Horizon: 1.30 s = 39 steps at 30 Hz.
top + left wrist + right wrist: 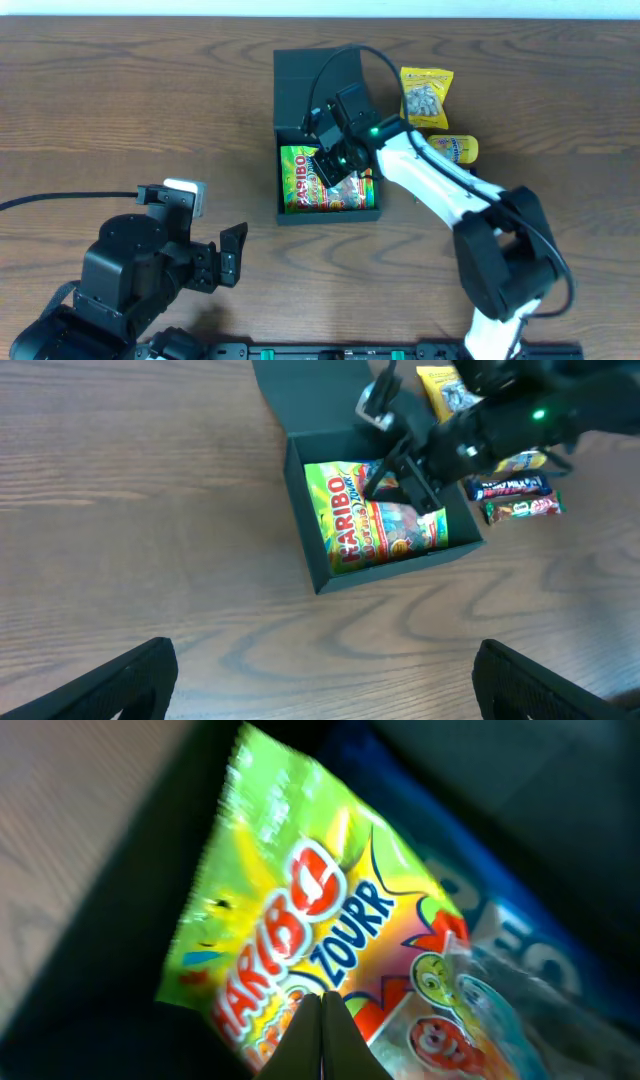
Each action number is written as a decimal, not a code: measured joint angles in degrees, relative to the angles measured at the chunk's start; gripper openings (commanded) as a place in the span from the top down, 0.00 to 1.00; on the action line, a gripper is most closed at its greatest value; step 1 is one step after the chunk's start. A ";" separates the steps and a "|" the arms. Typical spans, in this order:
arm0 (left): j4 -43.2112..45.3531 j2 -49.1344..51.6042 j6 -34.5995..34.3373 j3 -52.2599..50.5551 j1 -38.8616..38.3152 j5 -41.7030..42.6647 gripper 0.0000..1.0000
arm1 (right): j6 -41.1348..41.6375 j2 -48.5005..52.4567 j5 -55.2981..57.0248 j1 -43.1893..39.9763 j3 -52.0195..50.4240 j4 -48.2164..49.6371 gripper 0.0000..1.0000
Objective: Pack container
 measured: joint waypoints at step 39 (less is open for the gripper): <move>-1.07 0.00 0.00 0.00 0.00 0.00 0.05 | 4.44 6.75 -0.81 0.00 1.40 2.21 0.99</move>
